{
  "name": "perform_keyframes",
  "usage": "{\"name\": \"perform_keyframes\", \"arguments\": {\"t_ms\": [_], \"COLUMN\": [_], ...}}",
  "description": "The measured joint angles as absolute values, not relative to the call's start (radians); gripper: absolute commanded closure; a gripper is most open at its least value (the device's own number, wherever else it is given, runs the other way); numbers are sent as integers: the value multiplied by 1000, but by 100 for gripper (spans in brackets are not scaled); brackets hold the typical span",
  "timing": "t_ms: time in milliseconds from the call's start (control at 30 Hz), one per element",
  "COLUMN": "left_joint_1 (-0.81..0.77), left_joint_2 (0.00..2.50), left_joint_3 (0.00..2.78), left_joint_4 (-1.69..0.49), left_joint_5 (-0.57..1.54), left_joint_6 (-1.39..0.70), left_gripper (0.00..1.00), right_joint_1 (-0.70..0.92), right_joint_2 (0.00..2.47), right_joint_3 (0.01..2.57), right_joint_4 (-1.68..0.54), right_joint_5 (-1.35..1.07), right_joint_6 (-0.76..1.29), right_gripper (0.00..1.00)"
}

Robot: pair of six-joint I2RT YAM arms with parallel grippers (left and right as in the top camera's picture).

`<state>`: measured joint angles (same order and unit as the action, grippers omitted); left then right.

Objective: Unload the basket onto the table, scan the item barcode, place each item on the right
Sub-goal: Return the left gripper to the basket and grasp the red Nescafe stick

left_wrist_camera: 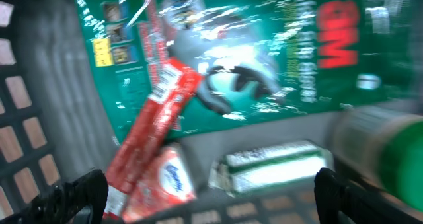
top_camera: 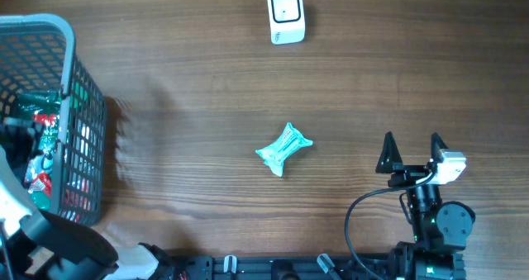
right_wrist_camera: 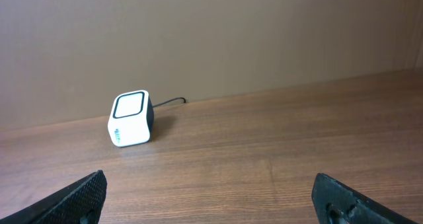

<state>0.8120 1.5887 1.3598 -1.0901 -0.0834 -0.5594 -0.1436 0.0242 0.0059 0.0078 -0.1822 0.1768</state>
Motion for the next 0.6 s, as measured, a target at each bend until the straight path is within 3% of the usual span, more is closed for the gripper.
{"name": "perform_keyframes", "arguments": {"t_ms": [467, 533, 600], "left_joint_1": [841, 845, 850], "left_joint_2": [1737, 1737, 1737], "left_joint_3": [1233, 1208, 1177], "left_joint_4": [-1038, -1019, -1000], "left_joint_5": [-178, -191, -199], "left_joint_6": [-525, -519, -513], "left_gripper": [5, 13, 37], "right_joint_1": [-144, -144, -144], "right_joint_2": [24, 24, 24], "right_joint_3": [6, 6, 6], "right_joint_4": [7, 7, 8], "right_joint_5": [-182, -182, -183], "right_joint_6": [177, 177, 177], "right_gripper": [0, 0, 0]}}
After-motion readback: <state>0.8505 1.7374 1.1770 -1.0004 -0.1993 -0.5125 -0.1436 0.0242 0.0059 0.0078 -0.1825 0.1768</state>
